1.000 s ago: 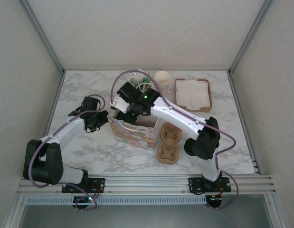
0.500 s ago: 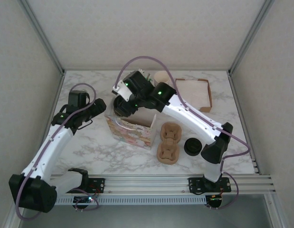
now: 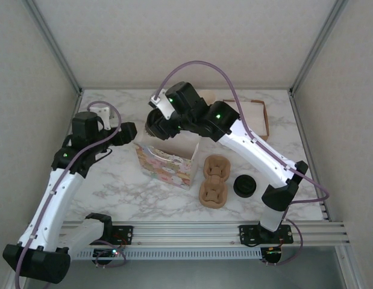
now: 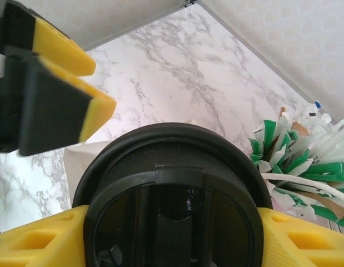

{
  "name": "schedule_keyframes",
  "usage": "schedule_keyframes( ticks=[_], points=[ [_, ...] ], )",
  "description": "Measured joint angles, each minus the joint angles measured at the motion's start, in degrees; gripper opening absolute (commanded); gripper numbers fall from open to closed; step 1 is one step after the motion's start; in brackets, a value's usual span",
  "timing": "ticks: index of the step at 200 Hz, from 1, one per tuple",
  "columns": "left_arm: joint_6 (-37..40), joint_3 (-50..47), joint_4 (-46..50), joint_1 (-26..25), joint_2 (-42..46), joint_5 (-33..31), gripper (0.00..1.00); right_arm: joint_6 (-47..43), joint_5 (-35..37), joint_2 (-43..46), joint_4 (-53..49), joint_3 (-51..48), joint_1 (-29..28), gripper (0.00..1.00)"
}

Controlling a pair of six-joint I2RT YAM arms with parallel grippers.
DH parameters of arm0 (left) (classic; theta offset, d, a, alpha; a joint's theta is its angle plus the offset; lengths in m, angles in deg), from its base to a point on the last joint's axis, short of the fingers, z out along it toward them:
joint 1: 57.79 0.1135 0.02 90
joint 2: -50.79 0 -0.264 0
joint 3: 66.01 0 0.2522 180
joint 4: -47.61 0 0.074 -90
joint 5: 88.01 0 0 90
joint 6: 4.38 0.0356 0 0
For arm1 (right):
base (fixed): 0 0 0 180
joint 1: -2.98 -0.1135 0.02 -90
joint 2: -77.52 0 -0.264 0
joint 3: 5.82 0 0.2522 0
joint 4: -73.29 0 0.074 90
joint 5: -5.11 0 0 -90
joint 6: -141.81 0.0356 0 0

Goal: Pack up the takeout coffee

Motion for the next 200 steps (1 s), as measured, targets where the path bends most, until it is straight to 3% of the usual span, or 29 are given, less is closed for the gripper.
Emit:
schedule_keyframes(
  ticks=[39, 64, 97, 133, 200],
  points=[
    [18.1, 1.8, 0.0, -1.6, 3.5, 7.5, 0.99, 1.6, 0.1, 0.3, -1.6, 2.1, 0.0, 0.55],
    [30.5, 2.2, 0.0, -2.8, 4.3, 11.5, 1.0, 2.4, -0.6, 1.3, -2.4, 1.9, 0.0, 0.55],
    [41.2, 3.1, 0.0, -4.2, 3.5, 14.2, 1.0, 3.6, -2.3, 4.3, -3.1, 1.2, 0.0, 0.55],
    [48.2, 5.2, -1.3, -6.0, 0.4, 15.6, 1.0, 4.6, -5.3, 8.2, -2.8, -0.7, 0.0, 0.55],
    [53.4, 8.4, -1.8, -8.7, -3.3, 19.0, 1.0, 5.3, -6.3, 10.4, -1.3, -2.3, 0.2, 0.54]
  ],
)
